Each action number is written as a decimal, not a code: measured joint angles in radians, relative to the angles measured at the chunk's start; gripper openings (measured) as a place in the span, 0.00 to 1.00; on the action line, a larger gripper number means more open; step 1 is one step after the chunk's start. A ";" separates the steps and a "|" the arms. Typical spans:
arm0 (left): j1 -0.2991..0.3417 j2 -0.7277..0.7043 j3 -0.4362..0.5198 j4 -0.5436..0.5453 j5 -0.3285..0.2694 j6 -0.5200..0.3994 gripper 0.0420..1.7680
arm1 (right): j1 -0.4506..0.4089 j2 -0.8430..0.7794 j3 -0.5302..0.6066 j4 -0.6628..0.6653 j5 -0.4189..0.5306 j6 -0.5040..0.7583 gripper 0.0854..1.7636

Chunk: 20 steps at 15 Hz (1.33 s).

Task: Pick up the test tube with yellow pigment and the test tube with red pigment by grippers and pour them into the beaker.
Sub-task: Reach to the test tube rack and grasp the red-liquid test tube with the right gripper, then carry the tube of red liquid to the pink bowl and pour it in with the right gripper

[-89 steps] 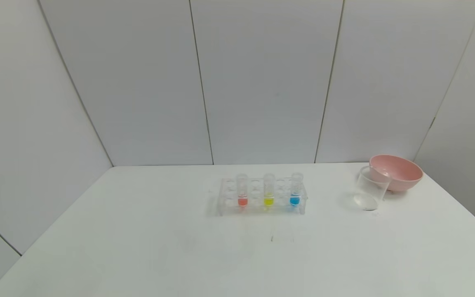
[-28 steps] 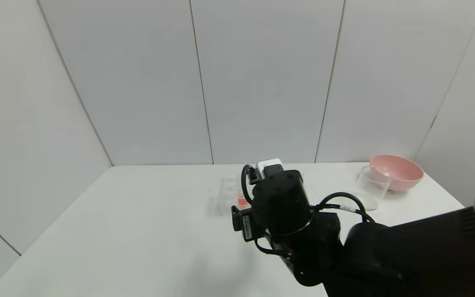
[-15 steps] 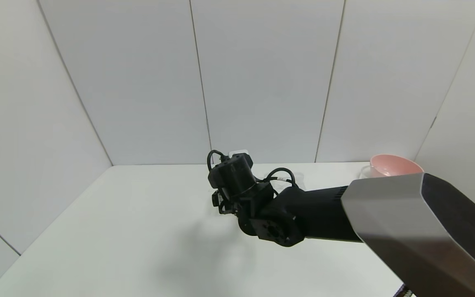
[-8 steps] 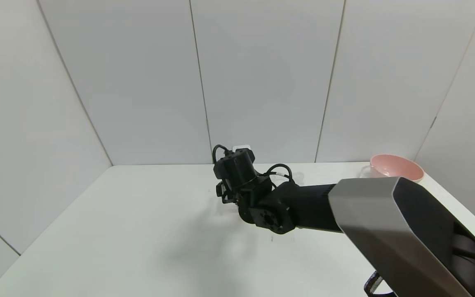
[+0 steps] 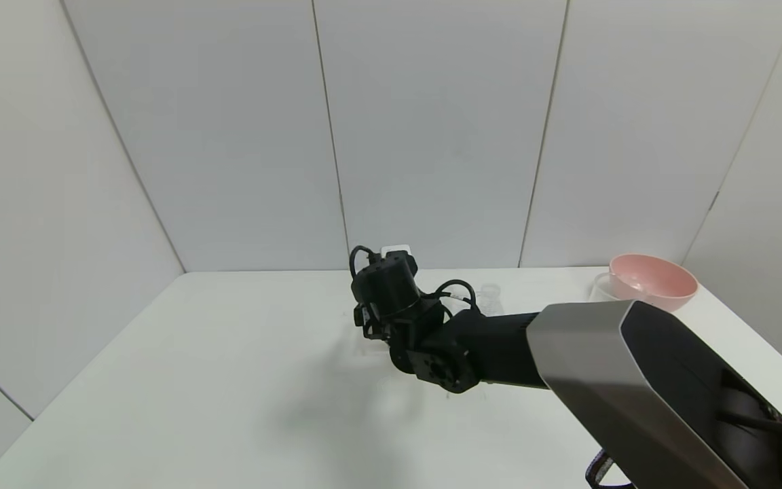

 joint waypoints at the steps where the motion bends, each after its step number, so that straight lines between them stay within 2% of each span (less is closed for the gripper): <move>1: 0.000 0.000 0.000 0.000 0.000 0.000 0.97 | 0.001 0.001 0.000 0.001 0.000 -0.004 0.97; 8: 0.000 0.000 0.000 0.000 0.000 0.000 0.97 | -0.008 -0.001 0.013 0.001 0.000 -0.012 0.95; 11: 0.000 0.000 0.000 0.000 0.000 0.000 0.97 | -0.008 -0.011 0.032 -0.001 0.000 -0.011 0.65; 15: 0.000 0.000 0.000 0.000 0.000 0.000 0.97 | -0.014 -0.025 0.046 -0.001 0.001 -0.009 0.37; 16: 0.000 0.000 0.000 0.000 0.000 0.000 0.97 | -0.015 -0.029 0.051 -0.003 0.002 -0.010 0.26; 20: 0.000 0.000 0.000 0.000 0.000 0.000 0.97 | -0.016 -0.035 0.061 -0.008 0.002 -0.011 0.26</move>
